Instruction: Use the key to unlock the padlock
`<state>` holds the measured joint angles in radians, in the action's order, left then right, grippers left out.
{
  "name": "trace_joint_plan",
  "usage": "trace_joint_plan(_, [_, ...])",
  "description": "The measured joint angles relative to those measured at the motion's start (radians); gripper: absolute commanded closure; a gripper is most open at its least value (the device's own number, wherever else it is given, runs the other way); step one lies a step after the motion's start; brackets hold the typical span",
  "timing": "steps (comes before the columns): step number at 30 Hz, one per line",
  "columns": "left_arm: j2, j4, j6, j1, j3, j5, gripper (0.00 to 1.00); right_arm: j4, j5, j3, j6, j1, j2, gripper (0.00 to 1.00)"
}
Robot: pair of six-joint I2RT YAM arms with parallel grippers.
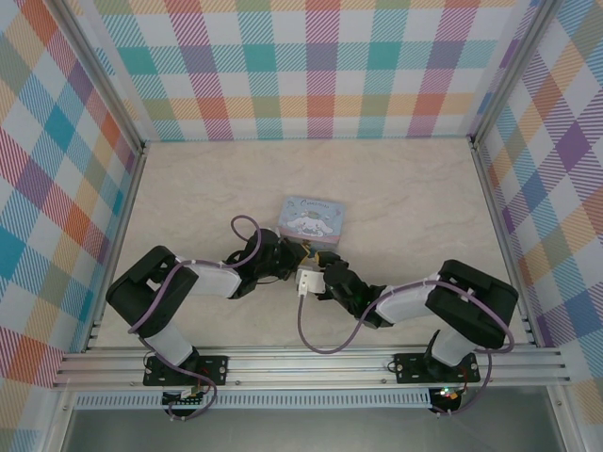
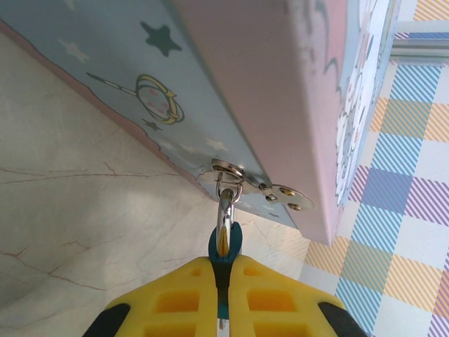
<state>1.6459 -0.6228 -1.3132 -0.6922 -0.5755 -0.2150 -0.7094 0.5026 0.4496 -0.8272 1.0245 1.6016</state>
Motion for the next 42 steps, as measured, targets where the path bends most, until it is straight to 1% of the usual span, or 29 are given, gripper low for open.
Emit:
trace_joint_plan(5, [-0.006, 0.025, 0.000, 0.000, -0.013, 0.000, 0.91, -0.054, -0.006, 0.000, -0.001, -0.025, 0.025, 0.59])
trace_joint_plan(18, [-0.013, 0.042, 0.000, 0.000, -0.017, 0.005, 0.91, -0.090, -0.017, 0.000, 0.006, -0.030, 0.037, 0.88])
trace_joint_plan(25, [-0.014, 0.045, 0.000, 0.000, -0.017, 0.016, 0.91, -0.108, -0.010, 0.000, 0.006, -0.030, 0.054, 1.00])
trace_joint_plan(30, [-0.014, 0.044, -0.002, 0.000, -0.018, 0.023, 0.91, -0.121, 0.008, 0.004, 0.009, -0.029, 0.060, 1.00])
trace_joint_plan(35, [-0.019, 0.041, -0.007, 0.001, -0.019, 0.037, 0.91, -0.093, 0.023, 0.028, 0.044, -0.029, 0.060, 1.00])
trace_joint_plan(38, [-0.024, 0.041, -0.008, 0.002, -0.019, 0.047, 0.91, -0.072, 0.030, 0.047, 0.074, -0.028, 0.060, 1.00])
trace_joint_plan(42, [-0.027, 0.041, -0.008, 0.003, -0.019, 0.060, 0.91, -0.029, 0.035, 0.070, 0.169, -0.028, 0.058, 1.00])
